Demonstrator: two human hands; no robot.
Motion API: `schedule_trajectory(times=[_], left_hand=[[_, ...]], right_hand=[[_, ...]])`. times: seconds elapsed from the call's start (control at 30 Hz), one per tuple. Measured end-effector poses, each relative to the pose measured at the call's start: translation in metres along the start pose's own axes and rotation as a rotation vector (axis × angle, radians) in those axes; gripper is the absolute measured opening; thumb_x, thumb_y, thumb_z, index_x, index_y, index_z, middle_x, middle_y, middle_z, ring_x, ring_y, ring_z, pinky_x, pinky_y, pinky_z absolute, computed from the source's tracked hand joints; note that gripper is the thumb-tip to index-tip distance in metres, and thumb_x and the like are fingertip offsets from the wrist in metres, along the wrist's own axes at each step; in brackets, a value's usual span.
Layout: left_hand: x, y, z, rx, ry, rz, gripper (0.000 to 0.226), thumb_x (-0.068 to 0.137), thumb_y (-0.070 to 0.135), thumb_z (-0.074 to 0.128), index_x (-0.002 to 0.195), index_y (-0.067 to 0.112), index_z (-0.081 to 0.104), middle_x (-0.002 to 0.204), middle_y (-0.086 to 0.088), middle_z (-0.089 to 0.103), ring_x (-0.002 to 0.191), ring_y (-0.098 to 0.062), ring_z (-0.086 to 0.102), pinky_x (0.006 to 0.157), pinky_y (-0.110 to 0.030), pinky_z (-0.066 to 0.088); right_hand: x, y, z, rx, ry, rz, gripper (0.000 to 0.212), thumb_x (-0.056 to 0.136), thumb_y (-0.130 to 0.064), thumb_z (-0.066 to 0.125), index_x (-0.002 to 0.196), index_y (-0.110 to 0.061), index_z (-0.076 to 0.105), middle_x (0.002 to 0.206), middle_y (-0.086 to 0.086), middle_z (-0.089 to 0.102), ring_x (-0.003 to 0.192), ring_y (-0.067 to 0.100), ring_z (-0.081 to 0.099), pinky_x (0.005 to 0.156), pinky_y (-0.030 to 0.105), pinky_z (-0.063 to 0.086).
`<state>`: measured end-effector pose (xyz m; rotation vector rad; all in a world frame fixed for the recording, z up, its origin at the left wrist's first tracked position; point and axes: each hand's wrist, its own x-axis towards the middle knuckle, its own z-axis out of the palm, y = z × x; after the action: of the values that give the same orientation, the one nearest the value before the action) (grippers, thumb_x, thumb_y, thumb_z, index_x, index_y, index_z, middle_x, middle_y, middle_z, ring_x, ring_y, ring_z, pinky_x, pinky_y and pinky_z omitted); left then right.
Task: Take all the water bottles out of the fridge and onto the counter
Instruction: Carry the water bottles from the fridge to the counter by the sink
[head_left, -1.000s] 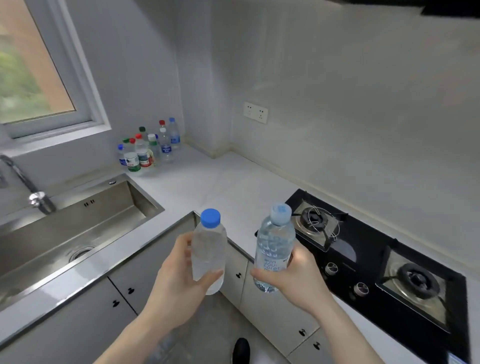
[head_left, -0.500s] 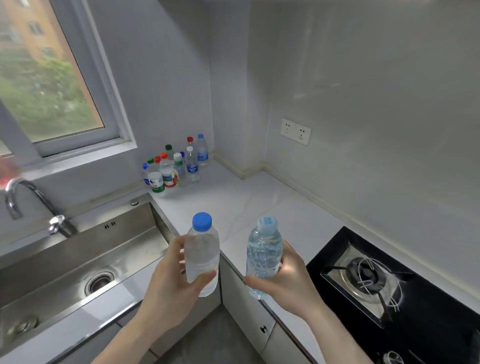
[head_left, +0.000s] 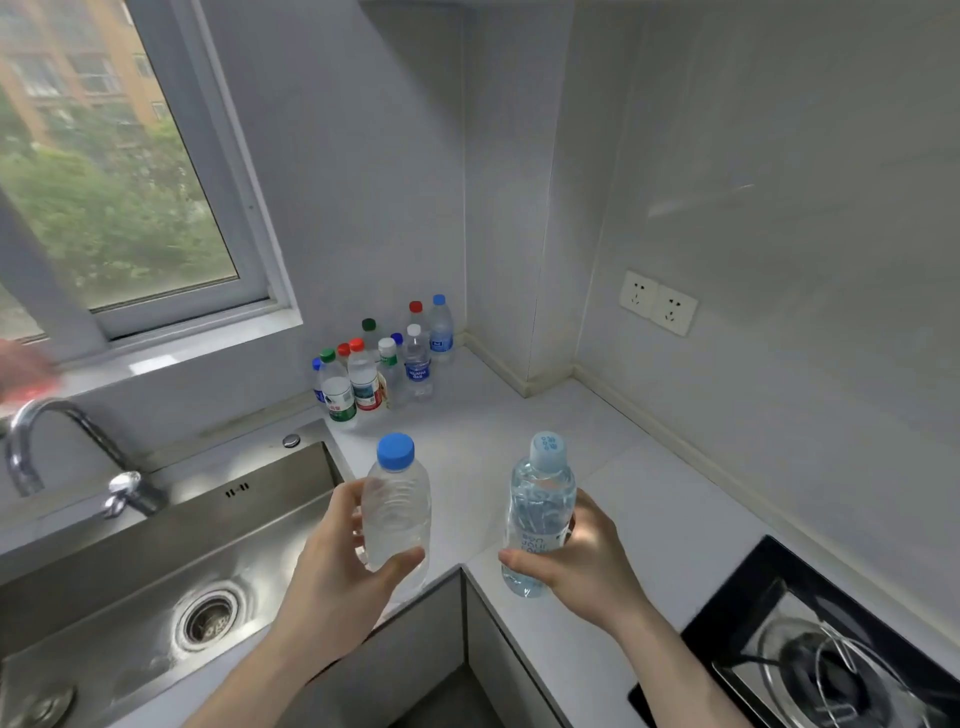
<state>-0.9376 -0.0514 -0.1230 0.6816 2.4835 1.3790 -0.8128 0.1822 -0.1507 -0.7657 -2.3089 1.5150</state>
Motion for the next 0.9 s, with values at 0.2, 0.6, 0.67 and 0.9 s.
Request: schedule_trajectory(times=[0.2,0.6,0.67,0.9], left_hand=[[0.070,-0.024,-0.009,-0.012,-0.046,0.003,0.061,0.077,0.027,0.088,0.116,0.050,0.046,0.110,0.029,0.065,0.102,0.009,0.060,0.079,-0.018,0.046],[0.217,-0.088,-0.042,0.016,-0.136,-0.011,0.067,0.073,0.033,0.090,0.117,0.055,0.043,0.112,0.031,0.064,0.110,-0.001,0.061,0.094,-0.040,0.055],[0.234,-0.096,-0.042,0.031,-0.156,-0.013,0.068,0.073,0.034,0.090,0.118,0.053,0.042,0.114,0.031,0.061,0.110,-0.002,0.060,0.094,-0.037,0.053],[0.288,-0.125,-0.027,0.030,-0.154,-0.096,0.070,0.068,0.037,0.091,0.120,0.052,0.046,0.112,0.031,0.064,0.104,0.000,0.063,0.089,-0.034,0.054]], right_hand=[[0.056,0.000,0.019,0.013,0.037,0.083,0.050,0.063,-0.025,0.096,0.102,-0.030,0.067,0.095,-0.008,0.075,0.084,0.004,0.073,0.078,0.031,0.062],[0.182,-0.013,0.090,0.029,0.160,0.164,0.052,0.065,-0.016,0.096,0.105,-0.031,0.067,0.091,-0.012,0.078,0.080,-0.001,0.073,0.066,0.012,0.054],[0.195,-0.011,0.097,0.012,0.169,0.176,0.054,0.063,-0.018,0.097,0.106,-0.032,0.067,0.092,-0.014,0.078,0.082,-0.004,0.072,0.065,0.009,0.050],[0.254,0.005,0.112,-0.038,0.138,0.210,0.051,0.062,-0.020,0.092,0.104,-0.034,0.066,0.093,-0.011,0.075,0.084,0.005,0.071,0.075,0.026,0.058]])
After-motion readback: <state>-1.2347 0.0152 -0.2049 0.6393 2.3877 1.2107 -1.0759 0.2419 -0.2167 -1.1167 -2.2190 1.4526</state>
